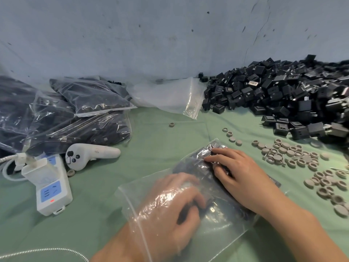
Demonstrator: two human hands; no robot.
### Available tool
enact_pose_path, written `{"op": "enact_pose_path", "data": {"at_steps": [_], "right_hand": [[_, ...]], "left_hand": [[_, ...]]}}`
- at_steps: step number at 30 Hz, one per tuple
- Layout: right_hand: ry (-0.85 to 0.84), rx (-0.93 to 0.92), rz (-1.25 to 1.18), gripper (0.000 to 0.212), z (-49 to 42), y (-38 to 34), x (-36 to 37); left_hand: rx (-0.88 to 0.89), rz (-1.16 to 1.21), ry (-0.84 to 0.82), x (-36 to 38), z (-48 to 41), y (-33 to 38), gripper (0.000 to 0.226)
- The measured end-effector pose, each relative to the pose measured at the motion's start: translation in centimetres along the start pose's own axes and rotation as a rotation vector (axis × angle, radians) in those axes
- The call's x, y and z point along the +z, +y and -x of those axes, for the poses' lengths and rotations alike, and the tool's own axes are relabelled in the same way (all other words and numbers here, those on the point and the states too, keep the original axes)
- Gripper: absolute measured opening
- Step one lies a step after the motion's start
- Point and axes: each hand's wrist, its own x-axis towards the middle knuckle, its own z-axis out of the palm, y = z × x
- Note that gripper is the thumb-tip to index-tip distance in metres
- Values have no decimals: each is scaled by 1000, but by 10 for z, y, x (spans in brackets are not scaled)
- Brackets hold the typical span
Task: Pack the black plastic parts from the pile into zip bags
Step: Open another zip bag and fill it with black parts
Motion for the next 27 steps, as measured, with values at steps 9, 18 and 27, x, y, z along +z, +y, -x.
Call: {"op": "enact_pose_path", "data": {"at_steps": [9,18,27], "right_hand": [[-8,-3,10,35,0,0,0],[-12,6,20,36,-1,-1,0],[-24,14,19,37,-1,0,1]], "left_hand": [[-49,-161,-96,-3,0,-5,36],[-102,-211,16,9,-2,-5,42],[-178,-101,-33,-1,-2,-10,44]]}}
